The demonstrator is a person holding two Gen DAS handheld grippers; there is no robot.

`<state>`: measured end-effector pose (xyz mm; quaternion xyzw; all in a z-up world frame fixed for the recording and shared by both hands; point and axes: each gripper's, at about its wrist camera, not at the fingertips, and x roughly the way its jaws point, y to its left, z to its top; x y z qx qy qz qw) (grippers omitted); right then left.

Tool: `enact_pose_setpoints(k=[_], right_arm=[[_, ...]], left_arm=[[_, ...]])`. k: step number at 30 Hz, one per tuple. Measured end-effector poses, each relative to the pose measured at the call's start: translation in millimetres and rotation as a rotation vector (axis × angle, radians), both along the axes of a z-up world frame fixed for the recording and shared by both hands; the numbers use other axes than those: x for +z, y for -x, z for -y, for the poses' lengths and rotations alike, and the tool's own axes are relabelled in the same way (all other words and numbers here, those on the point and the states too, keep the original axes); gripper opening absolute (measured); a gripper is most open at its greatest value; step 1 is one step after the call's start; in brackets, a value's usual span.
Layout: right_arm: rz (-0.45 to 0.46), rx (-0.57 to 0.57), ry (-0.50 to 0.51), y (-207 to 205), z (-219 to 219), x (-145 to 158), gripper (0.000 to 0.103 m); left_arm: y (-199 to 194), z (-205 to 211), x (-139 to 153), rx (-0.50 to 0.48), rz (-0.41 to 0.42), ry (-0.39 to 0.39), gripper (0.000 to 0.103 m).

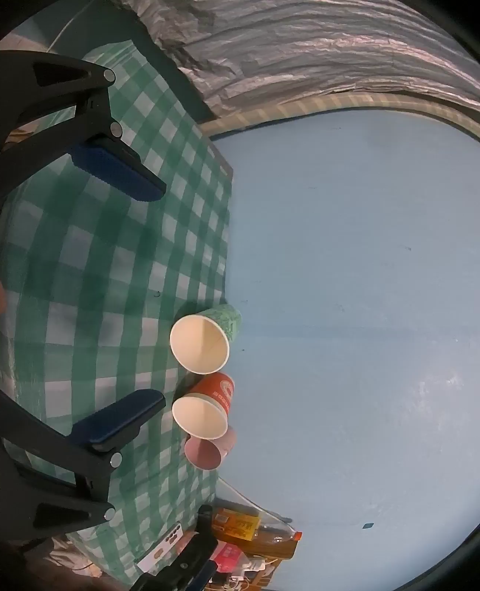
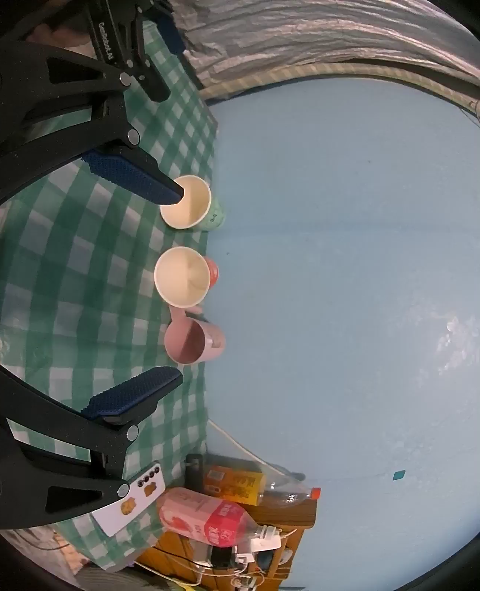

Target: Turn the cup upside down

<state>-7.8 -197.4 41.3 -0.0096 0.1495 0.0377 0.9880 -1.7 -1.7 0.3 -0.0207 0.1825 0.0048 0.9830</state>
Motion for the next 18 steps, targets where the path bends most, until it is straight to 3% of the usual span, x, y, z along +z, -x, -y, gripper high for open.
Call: enact_pose_setpoints(k=[1, 7, 18], right_arm=[[-0.002, 0.001, -0.001, 0.1, 0.3, 0.1, 0.089], [-0.014, 0.000, -0.002, -0.9, 0.0, -0.1, 0.089], [-0.010, 0.001, 0.006, -1.0, 1.0, -0.8, 0.089]], left_arm=[[-2.1, -2.7, -0.3, -0.008, -0.023, 0.028, 0.103], [-2.5, -10.0, 4.7, -0.010, -0.012, 0.022, 0.103], [-2.3, 2.1, 4.5, -0.017, 0.006, -0.020, 0.103]])
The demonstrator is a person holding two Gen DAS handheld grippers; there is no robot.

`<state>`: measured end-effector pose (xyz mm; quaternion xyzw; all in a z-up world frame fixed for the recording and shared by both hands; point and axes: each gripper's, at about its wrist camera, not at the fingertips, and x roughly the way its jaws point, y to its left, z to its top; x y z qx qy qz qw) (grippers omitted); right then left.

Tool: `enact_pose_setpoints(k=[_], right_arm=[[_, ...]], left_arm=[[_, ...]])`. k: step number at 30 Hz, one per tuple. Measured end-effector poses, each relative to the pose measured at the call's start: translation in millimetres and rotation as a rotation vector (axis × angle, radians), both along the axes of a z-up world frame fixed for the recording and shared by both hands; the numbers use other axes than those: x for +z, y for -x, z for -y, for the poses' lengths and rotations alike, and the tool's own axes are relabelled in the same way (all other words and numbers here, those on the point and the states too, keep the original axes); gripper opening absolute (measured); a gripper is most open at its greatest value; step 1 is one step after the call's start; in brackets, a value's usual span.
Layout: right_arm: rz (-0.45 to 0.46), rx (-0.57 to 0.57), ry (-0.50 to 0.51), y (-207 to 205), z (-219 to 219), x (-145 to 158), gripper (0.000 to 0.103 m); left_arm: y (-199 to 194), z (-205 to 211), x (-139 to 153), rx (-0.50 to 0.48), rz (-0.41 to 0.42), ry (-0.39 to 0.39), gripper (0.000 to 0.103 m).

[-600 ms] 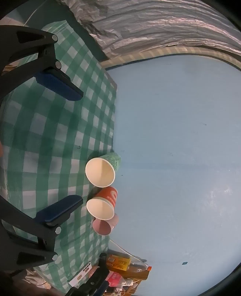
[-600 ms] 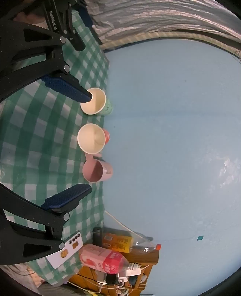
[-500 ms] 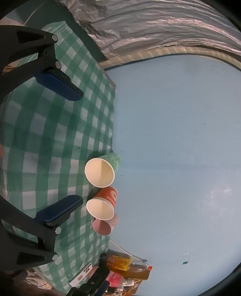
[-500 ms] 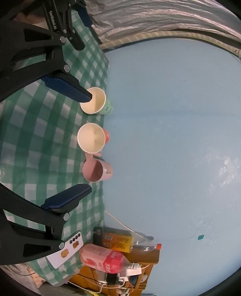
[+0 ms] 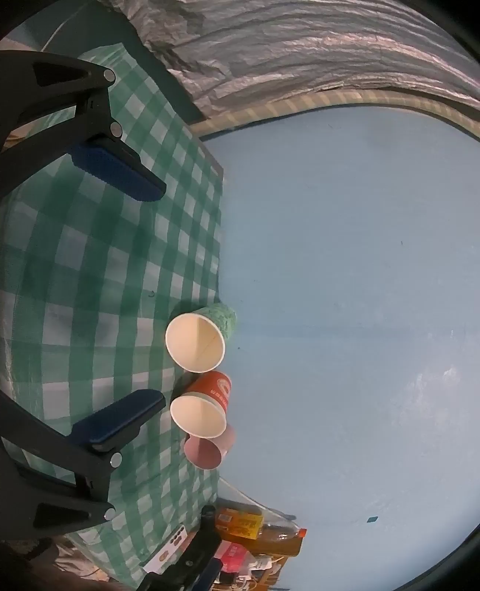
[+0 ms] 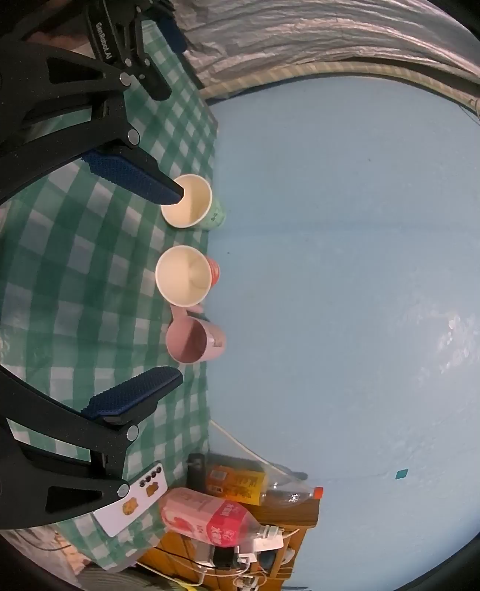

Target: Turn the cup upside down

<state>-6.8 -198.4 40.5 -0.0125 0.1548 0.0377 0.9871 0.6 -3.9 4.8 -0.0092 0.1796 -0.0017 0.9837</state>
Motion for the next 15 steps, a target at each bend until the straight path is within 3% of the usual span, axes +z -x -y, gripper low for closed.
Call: enact_pose_setpoints(k=[15], right_arm=[[-0.015, 0.003, -0.004, -2.5, -0.8, -4.3, 0.089]], left_arm=[[1.3, -0.1, -3.4, 0.001, 0.004, 0.019, 0.103]])
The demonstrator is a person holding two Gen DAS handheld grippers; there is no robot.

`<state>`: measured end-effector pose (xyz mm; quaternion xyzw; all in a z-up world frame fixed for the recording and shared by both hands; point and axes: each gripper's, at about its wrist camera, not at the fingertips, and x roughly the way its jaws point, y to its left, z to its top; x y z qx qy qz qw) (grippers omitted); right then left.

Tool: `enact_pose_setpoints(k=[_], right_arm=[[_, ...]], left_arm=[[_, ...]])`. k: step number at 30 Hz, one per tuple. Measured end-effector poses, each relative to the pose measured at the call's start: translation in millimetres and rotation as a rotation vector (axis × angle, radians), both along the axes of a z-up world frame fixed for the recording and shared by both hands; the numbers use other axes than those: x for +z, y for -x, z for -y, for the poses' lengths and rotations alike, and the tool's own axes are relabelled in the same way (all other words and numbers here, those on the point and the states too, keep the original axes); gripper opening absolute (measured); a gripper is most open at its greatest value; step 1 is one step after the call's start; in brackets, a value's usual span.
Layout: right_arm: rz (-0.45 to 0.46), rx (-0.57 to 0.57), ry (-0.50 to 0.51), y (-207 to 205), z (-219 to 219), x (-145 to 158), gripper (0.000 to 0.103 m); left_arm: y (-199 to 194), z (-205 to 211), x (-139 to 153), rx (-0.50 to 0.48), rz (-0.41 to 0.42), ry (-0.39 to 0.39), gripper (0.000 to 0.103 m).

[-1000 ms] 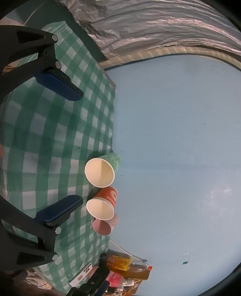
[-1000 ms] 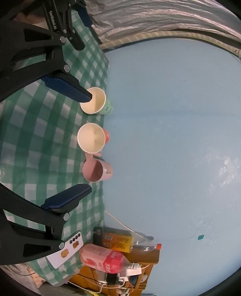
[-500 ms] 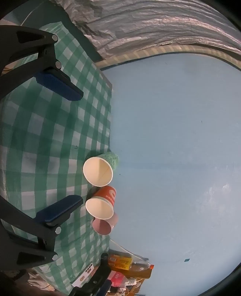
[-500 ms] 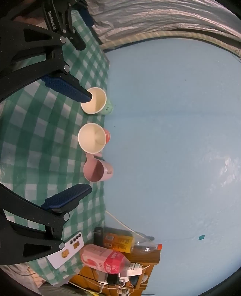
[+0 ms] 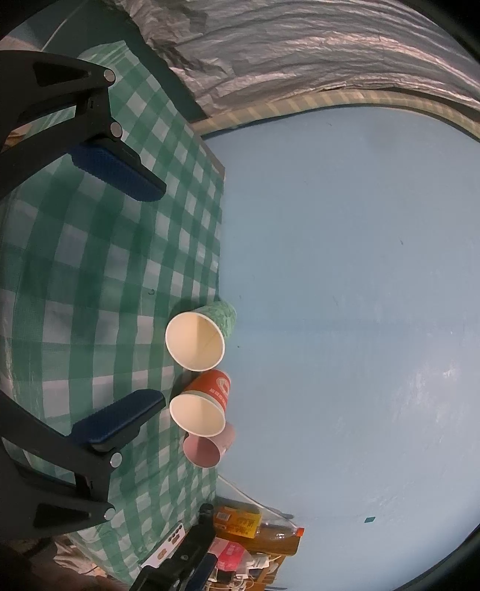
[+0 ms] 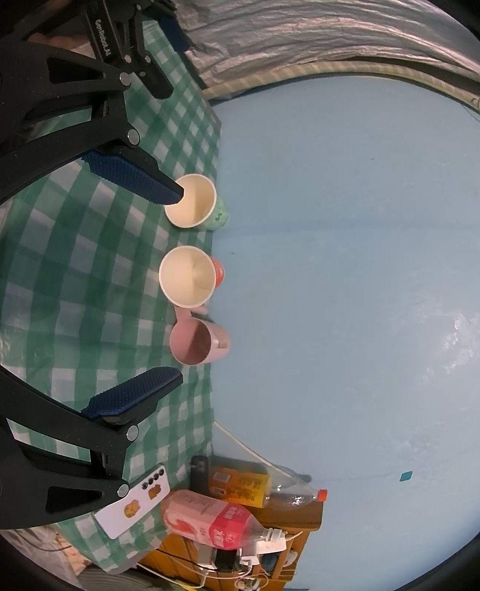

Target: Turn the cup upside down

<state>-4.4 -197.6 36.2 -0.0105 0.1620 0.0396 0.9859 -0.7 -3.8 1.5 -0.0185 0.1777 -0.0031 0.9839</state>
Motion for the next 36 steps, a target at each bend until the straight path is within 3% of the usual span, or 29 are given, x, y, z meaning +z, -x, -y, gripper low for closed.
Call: enact_pose_setpoints(k=[23, 36], right_arm=[[-0.007, -0.001, -0.007, -2.3, 1.0, 0.3, 0.089], [-0.011, 0.002, -0.005, -1.3, 0.6, -0.5, 0.089]], left_arm=[[-1.7, -0.9, -3.4, -0.008, -0.006, 0.007, 0.103], [-3.8, -5.3, -4.6, -0.007, -0.027, 0.051, 0.103]])
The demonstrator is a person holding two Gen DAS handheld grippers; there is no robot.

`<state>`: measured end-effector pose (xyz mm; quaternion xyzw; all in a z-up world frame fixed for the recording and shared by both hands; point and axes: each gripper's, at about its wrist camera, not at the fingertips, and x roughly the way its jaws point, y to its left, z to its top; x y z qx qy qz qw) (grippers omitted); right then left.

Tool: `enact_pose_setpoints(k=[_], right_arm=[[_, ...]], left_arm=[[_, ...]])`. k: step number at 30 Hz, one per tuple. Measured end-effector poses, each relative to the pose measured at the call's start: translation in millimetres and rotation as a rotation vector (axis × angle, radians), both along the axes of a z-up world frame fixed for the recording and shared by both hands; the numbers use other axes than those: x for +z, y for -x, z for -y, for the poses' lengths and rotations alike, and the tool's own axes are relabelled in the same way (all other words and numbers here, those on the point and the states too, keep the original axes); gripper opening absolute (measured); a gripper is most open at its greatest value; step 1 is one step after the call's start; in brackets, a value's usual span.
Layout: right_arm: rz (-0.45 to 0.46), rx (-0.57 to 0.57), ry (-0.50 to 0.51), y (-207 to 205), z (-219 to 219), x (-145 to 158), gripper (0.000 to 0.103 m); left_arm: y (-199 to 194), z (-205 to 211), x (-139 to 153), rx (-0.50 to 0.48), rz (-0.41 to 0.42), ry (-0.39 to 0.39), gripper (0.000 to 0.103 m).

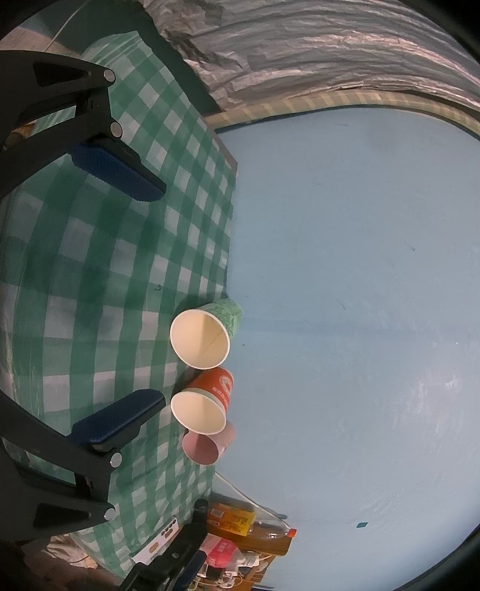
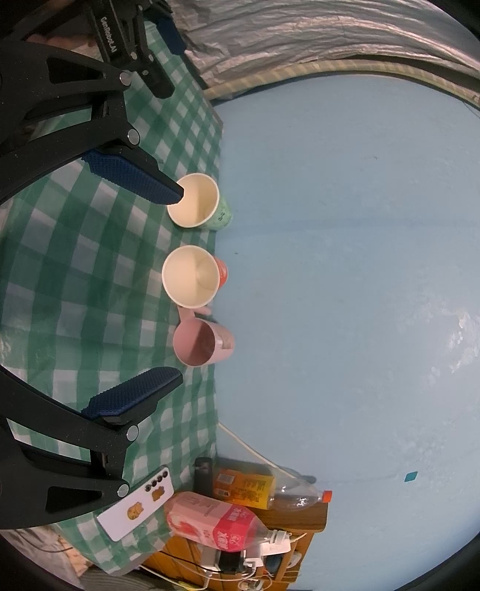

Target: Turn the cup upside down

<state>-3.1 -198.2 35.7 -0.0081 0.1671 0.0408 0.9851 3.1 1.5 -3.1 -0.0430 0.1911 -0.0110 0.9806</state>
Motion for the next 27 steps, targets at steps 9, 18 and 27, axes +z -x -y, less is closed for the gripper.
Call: enact_pose_setpoints(k=[9, 18, 27], right_arm=[[-0.003, 0.000, -0.002, 0.0, 0.2, 0.1, 0.089], [-0.015, 0.004, 0.001, -1.5, -2.0, -3.7, 0.089], [-0.025, -0.015, -0.045, -9.0, 5.4, -4.2, 0.089]], left_arm=[[-1.8, -3.1, 0.2, -0.002, -0.012, 0.021, 0.103], [-2.2, -2.9, -0.5, -0.005, -0.016, 0.014, 0.103], [-12.9, -1.6, 1.9, -0.034, -0.056, 0.006, 0.103]])
